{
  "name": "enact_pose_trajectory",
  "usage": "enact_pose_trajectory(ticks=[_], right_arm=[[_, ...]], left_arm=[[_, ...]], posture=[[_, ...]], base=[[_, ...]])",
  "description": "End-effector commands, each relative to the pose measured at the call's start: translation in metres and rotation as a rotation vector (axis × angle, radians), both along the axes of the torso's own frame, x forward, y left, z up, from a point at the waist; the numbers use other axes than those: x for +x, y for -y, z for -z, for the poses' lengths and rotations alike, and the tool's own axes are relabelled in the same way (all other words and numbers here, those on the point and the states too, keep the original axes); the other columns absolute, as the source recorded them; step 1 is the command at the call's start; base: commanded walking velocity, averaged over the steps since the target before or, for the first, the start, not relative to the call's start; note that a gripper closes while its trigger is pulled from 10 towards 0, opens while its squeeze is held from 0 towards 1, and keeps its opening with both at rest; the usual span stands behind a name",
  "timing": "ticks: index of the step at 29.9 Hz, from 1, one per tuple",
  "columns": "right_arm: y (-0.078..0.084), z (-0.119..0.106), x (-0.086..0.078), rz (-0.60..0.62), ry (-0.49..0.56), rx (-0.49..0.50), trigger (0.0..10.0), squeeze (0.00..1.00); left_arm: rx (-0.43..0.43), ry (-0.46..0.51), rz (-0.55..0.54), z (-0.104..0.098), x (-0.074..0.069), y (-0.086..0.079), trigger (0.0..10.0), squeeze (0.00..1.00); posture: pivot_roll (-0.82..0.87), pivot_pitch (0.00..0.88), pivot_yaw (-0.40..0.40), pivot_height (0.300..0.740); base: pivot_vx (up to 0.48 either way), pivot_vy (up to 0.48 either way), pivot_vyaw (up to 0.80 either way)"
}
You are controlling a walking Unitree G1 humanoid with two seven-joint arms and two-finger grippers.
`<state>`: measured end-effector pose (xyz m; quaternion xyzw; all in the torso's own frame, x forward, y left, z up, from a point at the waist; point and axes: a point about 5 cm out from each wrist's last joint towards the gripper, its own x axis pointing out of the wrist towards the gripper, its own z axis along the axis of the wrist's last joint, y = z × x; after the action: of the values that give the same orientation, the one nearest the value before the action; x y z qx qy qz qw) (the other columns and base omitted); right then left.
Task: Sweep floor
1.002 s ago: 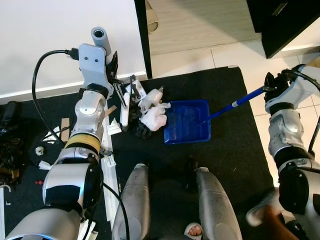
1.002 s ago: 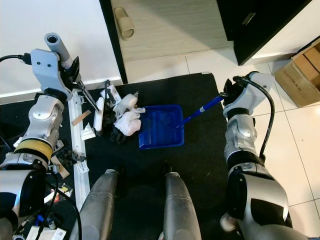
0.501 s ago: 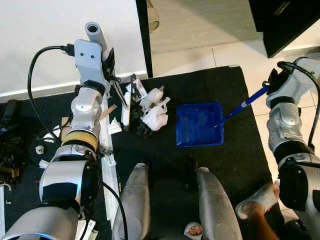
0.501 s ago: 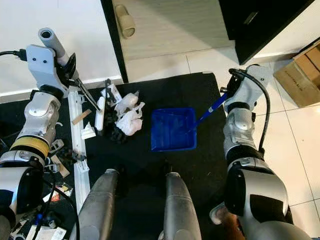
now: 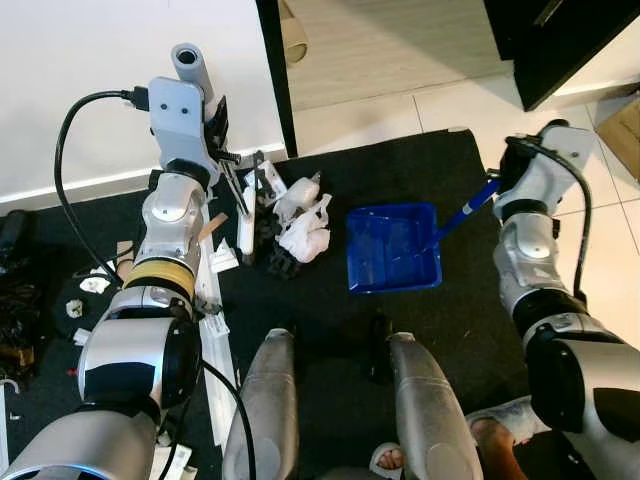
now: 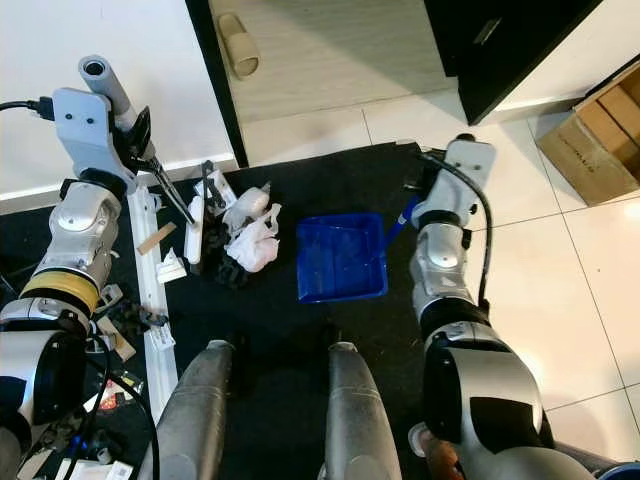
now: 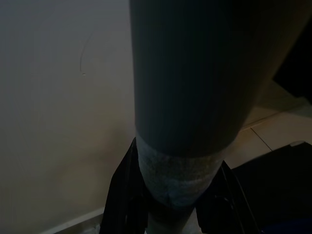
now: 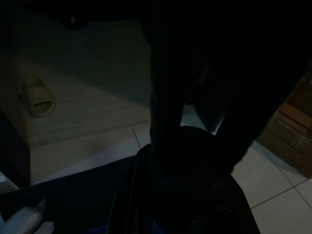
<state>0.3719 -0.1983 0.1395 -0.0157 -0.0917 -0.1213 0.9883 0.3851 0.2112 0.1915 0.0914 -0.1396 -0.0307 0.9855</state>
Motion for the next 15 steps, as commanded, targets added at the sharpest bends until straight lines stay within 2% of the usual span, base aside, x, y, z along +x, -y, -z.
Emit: enact_pose_trajectory(ticks=[1,2,5,6,9,10,11,13,15], right_arm=[[0.003,0.03,-0.012,0.016,-0.12,-0.018,10.0,0.0],[0.003,0.031,-0.012,0.02,-0.124,-0.016,10.0,0.0],[0.005,0.041,-0.017,0.042,-0.161,-0.006,10.0,0.0],[0.005,0.042,-0.018,0.046,-0.166,-0.006,10.0,0.0],[0.005,0.046,-0.02,0.054,-0.176,-0.008,10.0,0.0],[0.005,0.046,-0.02,0.054,-0.176,-0.008,10.0,0.0],[0.005,0.048,-0.022,0.061,-0.179,-0.011,10.0,0.0],[0.005,0.048,-0.022,0.064,-0.18,-0.011,10.0,0.0],[0.007,0.049,-0.023,0.07,-0.182,-0.011,10.0,0.0]], left_arm=[[-0.009,-0.029,0.001,0.009,-0.001,0.002,10.0,0.0],[-0.017,-0.024,0.015,0.008,0.0,0.008,10.0,0.0],[-0.054,-0.043,0.138,0.013,0.004,0.051,10.0,0.0],[-0.059,-0.051,0.162,0.015,0.003,0.059,10.0,0.0],[-0.052,-0.104,0.274,0.031,-0.003,0.093,10.0,0.0],[-0.052,-0.104,0.274,0.031,-0.003,0.093,10.0,0.0],[-0.043,-0.139,0.334,0.043,-0.01,0.113,10.0,0.0],[-0.044,-0.145,0.351,0.047,-0.013,0.119,10.0,0.0],[-0.093,-0.149,0.382,0.048,-0.016,0.135,10.0,0.0]], posture=[[0.11,0.439,-0.034,0.74],[0.11,0.443,-0.039,0.74],[0.11,0.442,-0.042,0.74],[0.11,0.442,-0.042,0.74],[0.1,0.44,-0.038,0.74],[0.1,0.44,-0.038,0.74],[0.1,0.44,-0.036,0.74],[0.1,0.44,-0.036,0.74],[0.1,0.438,-0.032,0.74]], base=[[0.0,0.0,0.0],[0.0,0.0,0.0],[0.0,0.0,0.0],[0.0,0.0,0.0],[0.0,0.0,0.0],[0.0,0.0,0.0],[0.0,0.0,0.0],[0.0,0.0,0.0],[0.0,0.0,0.0]])
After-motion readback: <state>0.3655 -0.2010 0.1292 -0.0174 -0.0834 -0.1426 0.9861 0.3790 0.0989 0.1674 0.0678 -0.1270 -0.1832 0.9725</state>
